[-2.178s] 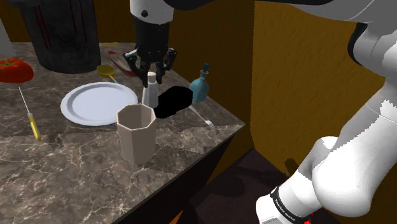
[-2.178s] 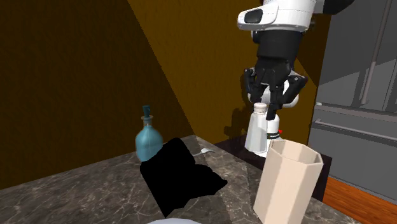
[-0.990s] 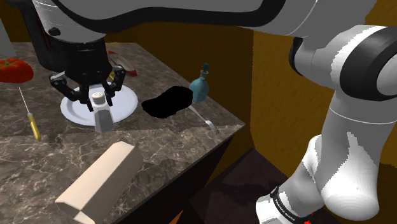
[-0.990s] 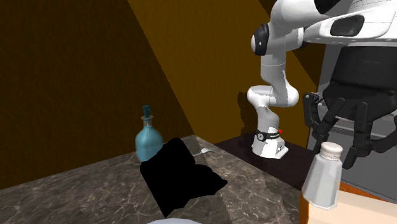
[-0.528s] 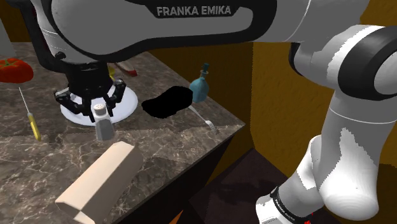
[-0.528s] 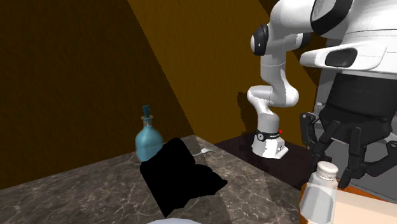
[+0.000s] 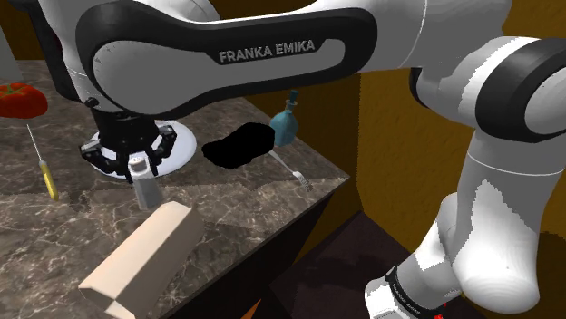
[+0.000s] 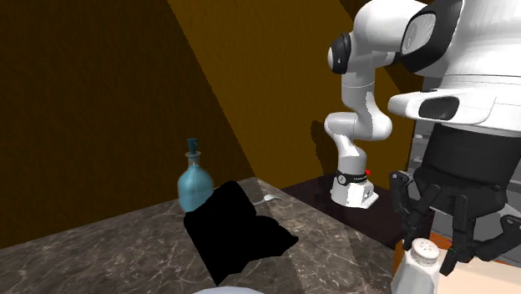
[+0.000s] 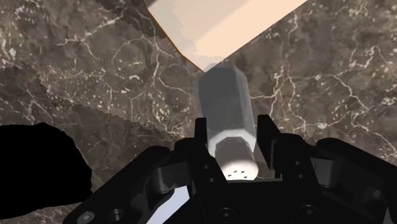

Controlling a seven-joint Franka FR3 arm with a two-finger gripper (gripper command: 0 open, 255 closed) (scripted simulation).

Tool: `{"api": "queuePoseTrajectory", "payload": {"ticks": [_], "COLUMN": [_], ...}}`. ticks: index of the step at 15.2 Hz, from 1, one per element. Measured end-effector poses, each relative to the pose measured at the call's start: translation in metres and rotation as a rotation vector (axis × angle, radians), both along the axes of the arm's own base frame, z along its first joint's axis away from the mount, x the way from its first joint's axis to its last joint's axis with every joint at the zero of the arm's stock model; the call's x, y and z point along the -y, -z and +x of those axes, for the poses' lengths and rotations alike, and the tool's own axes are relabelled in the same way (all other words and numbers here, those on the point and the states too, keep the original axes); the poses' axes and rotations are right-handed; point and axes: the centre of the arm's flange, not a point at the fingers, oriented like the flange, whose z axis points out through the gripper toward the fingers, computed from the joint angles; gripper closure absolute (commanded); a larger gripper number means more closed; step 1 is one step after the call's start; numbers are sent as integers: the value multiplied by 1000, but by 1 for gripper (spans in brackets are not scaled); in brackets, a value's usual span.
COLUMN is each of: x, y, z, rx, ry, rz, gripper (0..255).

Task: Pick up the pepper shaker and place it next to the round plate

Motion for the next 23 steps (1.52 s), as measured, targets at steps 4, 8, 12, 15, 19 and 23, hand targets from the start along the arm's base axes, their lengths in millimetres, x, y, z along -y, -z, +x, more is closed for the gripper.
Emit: {"api": "queuePoseTrajectory", "payload": {"ticks": [4,8,12,15,19,23], "x": [-4,-1,1,0,-1,0], "y": [16,46,59,84,120,142], "z": [1,-5,-4,12,32,37], "rx": [30,-2,-12,8,30,33], "ry": [-4,-3,-18,-110,-210,-220], "rz": [38,6,-8,-1,7,8], "gripper": [255,255,0,0,0,0]}}
